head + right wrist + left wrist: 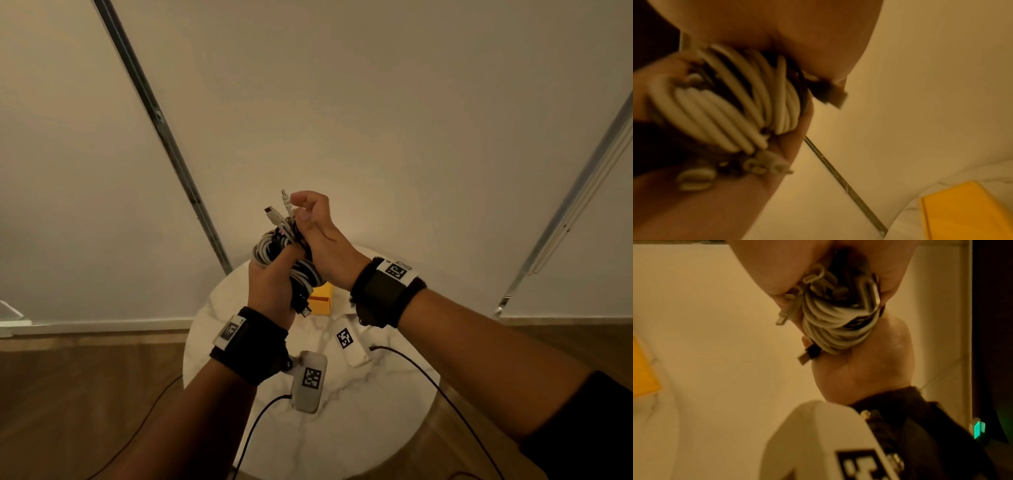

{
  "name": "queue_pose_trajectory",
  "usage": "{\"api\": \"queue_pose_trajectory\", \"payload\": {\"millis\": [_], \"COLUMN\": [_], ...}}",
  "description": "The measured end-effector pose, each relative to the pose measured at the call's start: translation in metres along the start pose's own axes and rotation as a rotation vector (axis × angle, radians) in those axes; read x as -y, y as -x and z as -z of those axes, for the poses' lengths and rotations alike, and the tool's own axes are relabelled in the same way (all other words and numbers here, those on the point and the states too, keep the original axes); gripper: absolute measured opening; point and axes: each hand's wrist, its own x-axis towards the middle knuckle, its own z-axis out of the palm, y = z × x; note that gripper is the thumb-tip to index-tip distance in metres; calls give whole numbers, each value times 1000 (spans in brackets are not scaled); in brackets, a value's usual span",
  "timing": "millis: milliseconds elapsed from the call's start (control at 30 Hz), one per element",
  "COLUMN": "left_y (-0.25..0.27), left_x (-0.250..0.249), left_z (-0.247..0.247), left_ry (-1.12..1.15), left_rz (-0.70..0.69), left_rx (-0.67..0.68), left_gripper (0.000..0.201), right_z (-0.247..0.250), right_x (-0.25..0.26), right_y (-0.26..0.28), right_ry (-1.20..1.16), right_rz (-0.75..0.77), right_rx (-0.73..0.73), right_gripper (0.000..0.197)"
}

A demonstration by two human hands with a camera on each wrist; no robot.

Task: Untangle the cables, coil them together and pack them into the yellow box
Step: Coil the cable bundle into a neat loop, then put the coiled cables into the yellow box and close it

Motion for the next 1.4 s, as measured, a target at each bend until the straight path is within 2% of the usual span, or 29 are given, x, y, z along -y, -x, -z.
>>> {"api": "queue_pose_trajectory", "payload": {"millis": [100,267,367,400,467,533,633,700,800,900,967,1033,1133,1233,1400], "left_y": [-4,-14,-22,-26,-38,-48,-63,-76,-105,-140,-166,-193,-225,-248,-272], "left_x": [5,16,22,24,26,27,29,29,28,37,51,72,113,154,210], "left_z": [3,16,31,37,49,60,79,96,132,171,193,209,223,229,223], "left_ry": [-11,52,37,9,-43,-28,48,24,-276,-887,-1299,-1569,-1800,-1906,-2054], "left_rz": [36,85,102,100,108,140,214,230,154,72,50,87,101,55,-68], "left_rx": [32,-10,61,87,93,105,78,68,122,186,274,371,547,682,876], "left_gripper": [5,23,64,67,57,53,37,27,21,33,35,36,32,30,45], "right_z": [4,-3,-9,-10,-12,-18,-26,-30,-35,-34,-36,-45,-63,-75,-82], "right_x": [-6,-27,-41,-46,-55,-61,-65,-72,-94,-137,-180,-219,-260,-286,-321], "right_y": [-3,-17,-24,-25,-29,-38,-58,-72,-82,-82,-77,-67,-52,-49,-54], "right_ry": [-29,4,186,281,427,483,517,465,338,338,542,777,1018,1084,1141], "right_rz": [-27,-114,-115,-91,-44,-75,-150,-174,-205,-333,-470,-587,-629,-593,-597], "right_rx": [79,83,69,41,-3,-5,58,123,95,-12,73,231,376,393,404], "right_gripper": [54,74,66,64,61,51,44,48,50,47,46,45,48,55,65]}}
